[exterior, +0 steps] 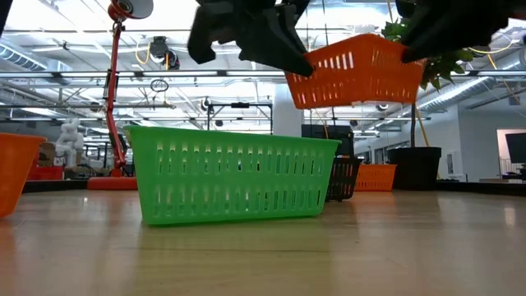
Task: Stack baskets by color
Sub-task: Stack the bottom right orange bin on the top orange bin
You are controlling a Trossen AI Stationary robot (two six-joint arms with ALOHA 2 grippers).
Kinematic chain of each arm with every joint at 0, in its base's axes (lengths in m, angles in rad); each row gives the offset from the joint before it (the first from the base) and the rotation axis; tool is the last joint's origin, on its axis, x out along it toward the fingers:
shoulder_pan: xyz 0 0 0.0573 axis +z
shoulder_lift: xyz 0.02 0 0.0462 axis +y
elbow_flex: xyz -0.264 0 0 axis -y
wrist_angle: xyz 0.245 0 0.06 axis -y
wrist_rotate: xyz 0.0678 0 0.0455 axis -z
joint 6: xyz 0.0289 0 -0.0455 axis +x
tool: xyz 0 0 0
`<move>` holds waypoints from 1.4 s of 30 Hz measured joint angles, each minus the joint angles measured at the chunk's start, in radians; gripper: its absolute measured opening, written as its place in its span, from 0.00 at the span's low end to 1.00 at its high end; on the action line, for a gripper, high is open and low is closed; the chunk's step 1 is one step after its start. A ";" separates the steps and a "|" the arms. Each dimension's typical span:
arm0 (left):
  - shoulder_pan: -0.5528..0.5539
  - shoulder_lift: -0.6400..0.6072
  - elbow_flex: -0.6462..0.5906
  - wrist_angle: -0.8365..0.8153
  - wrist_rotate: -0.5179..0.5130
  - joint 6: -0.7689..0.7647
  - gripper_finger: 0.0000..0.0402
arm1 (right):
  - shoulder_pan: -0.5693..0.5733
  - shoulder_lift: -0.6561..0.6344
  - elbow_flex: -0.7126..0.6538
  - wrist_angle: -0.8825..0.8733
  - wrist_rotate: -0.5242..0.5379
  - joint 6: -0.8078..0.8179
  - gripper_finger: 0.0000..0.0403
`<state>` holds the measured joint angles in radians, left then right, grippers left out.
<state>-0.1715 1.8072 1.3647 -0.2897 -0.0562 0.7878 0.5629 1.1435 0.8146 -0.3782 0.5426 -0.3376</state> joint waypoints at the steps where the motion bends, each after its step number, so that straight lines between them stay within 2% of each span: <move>1: 0.002 0.000 0.000 0.003 -0.024 -0.001 0.04 | 0.000 0.000 0.000 0.007 0.017 0.027 0.17; 6: 0.006 0.000 0.000 0.006 -0.210 -0.021 0.02 | 0.000 0.000 0.000 0.016 0.112 0.179 0.27; 11: 0.043 -0.002 0.000 0.011 -0.279 -0.101 0.04 | -0.009 0.000 0.000 0.169 0.339 0.245 0.40; 15: 0.078 -0.002 0.000 0.034 -0.333 -0.184 0.02 | -0.074 0.014 0.000 0.305 0.337 0.299 0.47; 19: 0.104 -0.002 0.000 0.063 -0.381 -0.249 0.03 | -0.163 0.074 0.001 0.316 0.290 0.366 0.47; 24: 0.107 0.005 0.000 0.063 -0.400 -0.248 0.03 | -0.250 0.161 0.001 0.338 0.267 0.348 0.44; 29: 0.107 0.006 0.000 0.061 -0.403 -0.241 0.03 | -0.294 0.213 0.001 0.387 0.266 0.258 0.38; 32: 0.107 0.006 0.000 0.060 -0.417 -0.236 0.05 | -0.309 0.230 0.001 0.391 0.264 0.239 0.31; 36: 0.104 0.007 0.000 0.058 -0.418 -0.233 0.02 | -0.320 0.229 0.001 0.391 0.258 0.239 0.18; 40: 0.095 0.008 -0.001 0.058 -0.420 -0.214 0.02 | -0.332 0.229 0.001 0.385 0.208 0.238 0.05; 42: 0.087 0.008 -0.002 0.063 -0.424 -0.205 0.05 | -0.342 0.228 0.001 0.376 0.175 0.238 0.02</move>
<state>-0.0841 1.8150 1.3627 -0.2268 -0.4799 0.5833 0.2212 1.3716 0.8158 -0.0025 0.7174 -0.0992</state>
